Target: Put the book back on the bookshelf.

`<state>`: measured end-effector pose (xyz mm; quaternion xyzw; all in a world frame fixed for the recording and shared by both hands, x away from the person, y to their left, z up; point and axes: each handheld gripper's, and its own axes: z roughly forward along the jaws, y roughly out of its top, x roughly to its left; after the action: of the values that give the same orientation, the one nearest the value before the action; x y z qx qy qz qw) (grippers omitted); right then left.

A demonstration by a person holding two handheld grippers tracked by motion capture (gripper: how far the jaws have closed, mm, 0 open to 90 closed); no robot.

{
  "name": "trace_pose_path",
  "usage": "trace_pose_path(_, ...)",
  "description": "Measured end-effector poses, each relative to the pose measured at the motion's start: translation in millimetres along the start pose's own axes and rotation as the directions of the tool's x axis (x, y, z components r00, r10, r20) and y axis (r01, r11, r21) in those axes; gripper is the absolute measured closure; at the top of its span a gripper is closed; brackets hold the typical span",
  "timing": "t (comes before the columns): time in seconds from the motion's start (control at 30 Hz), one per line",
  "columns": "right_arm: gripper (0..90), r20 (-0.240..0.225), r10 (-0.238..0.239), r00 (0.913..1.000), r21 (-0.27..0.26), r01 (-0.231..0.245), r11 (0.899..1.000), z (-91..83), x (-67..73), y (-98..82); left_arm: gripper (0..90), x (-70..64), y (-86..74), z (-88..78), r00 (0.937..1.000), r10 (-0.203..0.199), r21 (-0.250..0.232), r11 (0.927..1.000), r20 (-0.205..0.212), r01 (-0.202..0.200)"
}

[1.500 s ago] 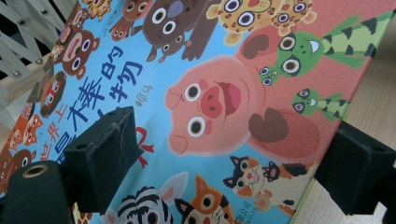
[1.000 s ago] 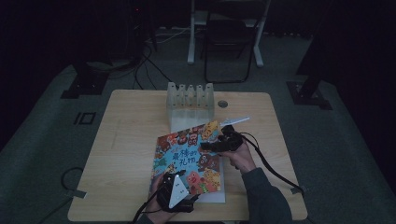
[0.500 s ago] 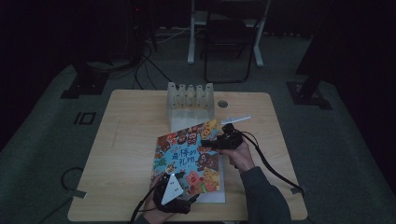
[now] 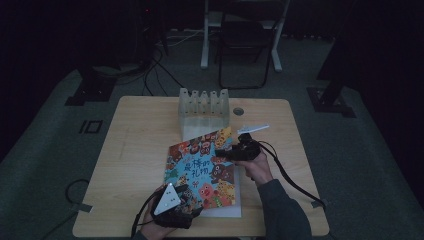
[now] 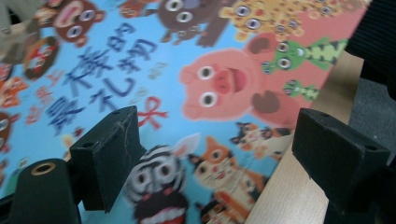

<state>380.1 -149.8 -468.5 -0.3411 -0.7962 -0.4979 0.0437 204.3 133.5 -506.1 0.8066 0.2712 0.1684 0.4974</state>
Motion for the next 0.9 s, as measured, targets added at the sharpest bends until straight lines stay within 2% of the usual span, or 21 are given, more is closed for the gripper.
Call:
trace_pose_path(0.17, 62.7, 0.012, -0.019, 0.9997, -0.005, 0.019, 1.000, -5.9, 2.7, 0.9, 16.7, 14.0, -0.4, -9.3, 0.9986, -0.043, -0.021, 0.9989, -0.030, 0.042)
trace_pose_path(0.47, 62.8, 0.028, -0.052, 0.9983, -0.012, 0.052, 0.999, -15.9, 8.7, 1.4, 16.8, 31.0, 0.5, -14.7, 0.9945, -0.078, -0.025, 0.9968, -0.070, 0.076)
trace_pose_path(0.9, 63.7, 0.043, -0.121, 0.9917, -0.042, 0.123, 0.992, -30.3, 18.9, 1.3, 16.8, 53.5, 4.2, -20.1, 0.9857, -0.142, -0.053, 0.9892, -0.092, 0.137)
